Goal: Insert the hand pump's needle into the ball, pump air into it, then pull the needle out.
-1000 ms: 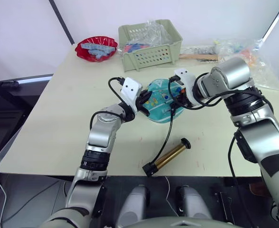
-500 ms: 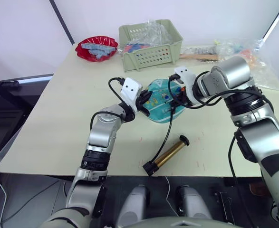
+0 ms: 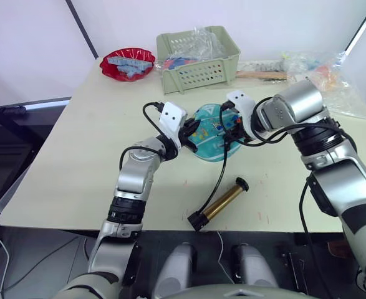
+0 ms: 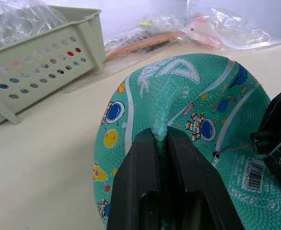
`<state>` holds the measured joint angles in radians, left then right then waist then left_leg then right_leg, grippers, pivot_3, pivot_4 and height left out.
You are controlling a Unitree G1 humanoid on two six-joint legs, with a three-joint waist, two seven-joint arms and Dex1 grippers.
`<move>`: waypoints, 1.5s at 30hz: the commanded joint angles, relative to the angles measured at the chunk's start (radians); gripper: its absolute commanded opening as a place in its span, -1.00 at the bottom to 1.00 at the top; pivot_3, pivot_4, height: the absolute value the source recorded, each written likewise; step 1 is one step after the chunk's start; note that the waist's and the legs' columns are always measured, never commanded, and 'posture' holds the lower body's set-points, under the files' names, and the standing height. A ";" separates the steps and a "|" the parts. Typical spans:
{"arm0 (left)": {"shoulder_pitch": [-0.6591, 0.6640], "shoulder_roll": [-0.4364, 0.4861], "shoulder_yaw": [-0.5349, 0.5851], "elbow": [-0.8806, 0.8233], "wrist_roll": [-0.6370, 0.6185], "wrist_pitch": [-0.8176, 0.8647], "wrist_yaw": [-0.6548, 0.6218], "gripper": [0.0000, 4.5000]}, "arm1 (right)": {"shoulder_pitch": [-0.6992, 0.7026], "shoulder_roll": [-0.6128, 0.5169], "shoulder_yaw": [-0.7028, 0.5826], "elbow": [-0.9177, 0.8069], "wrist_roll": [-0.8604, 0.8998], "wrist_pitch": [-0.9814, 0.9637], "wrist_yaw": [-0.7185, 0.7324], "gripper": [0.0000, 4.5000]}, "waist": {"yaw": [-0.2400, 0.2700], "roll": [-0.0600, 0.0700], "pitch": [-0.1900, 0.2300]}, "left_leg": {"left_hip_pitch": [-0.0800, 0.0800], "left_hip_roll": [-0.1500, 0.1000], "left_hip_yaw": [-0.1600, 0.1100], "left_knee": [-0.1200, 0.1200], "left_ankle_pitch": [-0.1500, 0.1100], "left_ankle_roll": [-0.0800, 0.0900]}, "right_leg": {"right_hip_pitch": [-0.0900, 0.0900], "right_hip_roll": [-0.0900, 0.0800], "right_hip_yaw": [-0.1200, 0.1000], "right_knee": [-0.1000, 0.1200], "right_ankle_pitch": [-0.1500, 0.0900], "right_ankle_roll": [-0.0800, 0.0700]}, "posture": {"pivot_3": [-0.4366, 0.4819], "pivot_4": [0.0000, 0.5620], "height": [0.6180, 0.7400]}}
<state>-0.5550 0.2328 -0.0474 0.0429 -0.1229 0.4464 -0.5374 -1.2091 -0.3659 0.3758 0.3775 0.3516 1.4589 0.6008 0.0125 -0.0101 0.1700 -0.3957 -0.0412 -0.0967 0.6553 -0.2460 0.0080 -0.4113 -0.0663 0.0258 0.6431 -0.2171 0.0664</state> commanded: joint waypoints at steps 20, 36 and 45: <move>0.021 -0.019 -0.015 0.052 -0.017 0.031 0.010 -0.98 | 0.030 -0.036 0.039 -0.006 -0.035 0.009 0.010 -0.85 | 0.002 0.003 -0.002 | 0.000 -0.001 -0.001 0.000 0.000 0.000 | 0.001 0.000 -0.001 0.000 0.000 0.000 | -0.05 -0.47 1.00; 0.028 -0.015 -0.034 0.045 -0.019 0.032 -0.003 -0.98 | 0.047 0.002 0.022 0.003 -0.048 0.020 -0.021 -0.85 | 0.002 0.005 -0.004 | 0.000 -0.002 -0.004 0.000 0.000 0.000 | 0.002 -0.001 -0.003 -0.001 0.000 0.000 | -0.05 -0.47 1.00; 0.037 -0.014 -0.046 0.032 -0.024 0.041 -0.021 -0.98 | 0.019 0.071 -0.052 0.083 -0.071 0.029 -0.076 -0.85 | -0.005 0.007 -0.013 | 0.001 -0.002 -0.003 -0.001 0.000 0.000 | 0.002 -0.001 -0.003 -0.001 0.000 0.000 | -0.05 -0.47 1.00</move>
<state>-0.5442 0.2297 -0.0399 0.0534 -0.1427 0.4522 -0.5388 -1.1964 -0.3095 0.3268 0.4255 0.3031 1.4793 0.5560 0.0072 -0.0036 0.1571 -0.3946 -0.0427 -0.1001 0.6543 -0.2460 0.0079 -0.4092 -0.0672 0.0230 0.6423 -0.2174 0.0663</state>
